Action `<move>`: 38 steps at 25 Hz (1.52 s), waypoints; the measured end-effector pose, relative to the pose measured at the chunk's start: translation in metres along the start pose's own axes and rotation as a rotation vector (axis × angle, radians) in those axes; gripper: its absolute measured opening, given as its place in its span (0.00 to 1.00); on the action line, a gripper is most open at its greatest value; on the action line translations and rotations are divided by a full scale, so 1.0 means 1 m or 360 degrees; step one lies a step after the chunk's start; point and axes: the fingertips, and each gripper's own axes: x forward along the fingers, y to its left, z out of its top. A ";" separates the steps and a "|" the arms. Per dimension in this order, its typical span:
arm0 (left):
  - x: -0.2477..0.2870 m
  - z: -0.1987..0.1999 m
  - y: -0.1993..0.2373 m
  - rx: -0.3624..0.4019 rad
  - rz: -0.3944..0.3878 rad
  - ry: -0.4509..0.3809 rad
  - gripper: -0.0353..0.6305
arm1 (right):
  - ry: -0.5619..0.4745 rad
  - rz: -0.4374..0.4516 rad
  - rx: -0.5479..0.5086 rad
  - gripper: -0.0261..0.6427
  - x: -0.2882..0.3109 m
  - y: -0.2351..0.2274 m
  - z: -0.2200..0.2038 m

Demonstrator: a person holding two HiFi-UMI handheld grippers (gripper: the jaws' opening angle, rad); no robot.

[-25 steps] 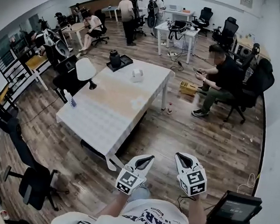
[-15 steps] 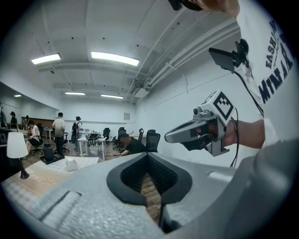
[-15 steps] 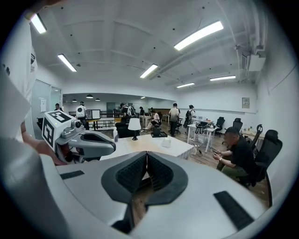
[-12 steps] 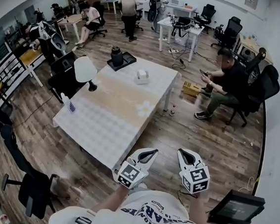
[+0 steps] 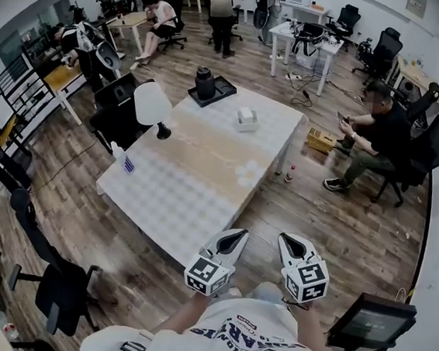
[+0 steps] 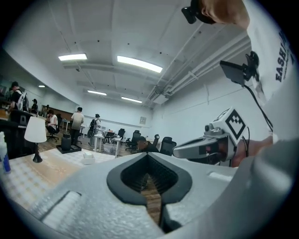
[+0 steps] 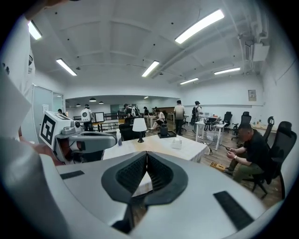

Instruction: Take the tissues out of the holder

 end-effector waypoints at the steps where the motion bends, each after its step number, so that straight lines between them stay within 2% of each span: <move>1: -0.003 -0.003 0.003 -0.0028 0.0013 0.0007 0.06 | 0.0008 0.0019 -0.0001 0.05 0.003 0.004 -0.001; 6: -0.004 -0.009 0.024 -0.0050 0.0059 0.0024 0.06 | 0.0028 0.0069 0.0002 0.05 0.024 0.008 -0.001; 15: -0.004 -0.006 0.070 -0.0031 0.0255 0.0008 0.06 | -0.0006 0.0105 -0.0002 0.05 0.058 -0.012 0.014; 20: 0.019 0.003 0.083 -0.0020 0.0306 -0.0017 0.06 | 0.0002 0.0103 -0.0015 0.05 0.083 -0.048 0.022; 24: 0.040 -0.002 0.097 -0.0033 0.0328 0.0023 0.06 | -0.0015 0.0108 -0.0047 0.05 0.102 -0.069 0.032; 38: 0.160 0.024 0.167 0.0030 0.0347 -0.0002 0.06 | 0.0029 0.0174 -0.0022 0.05 0.198 -0.169 0.048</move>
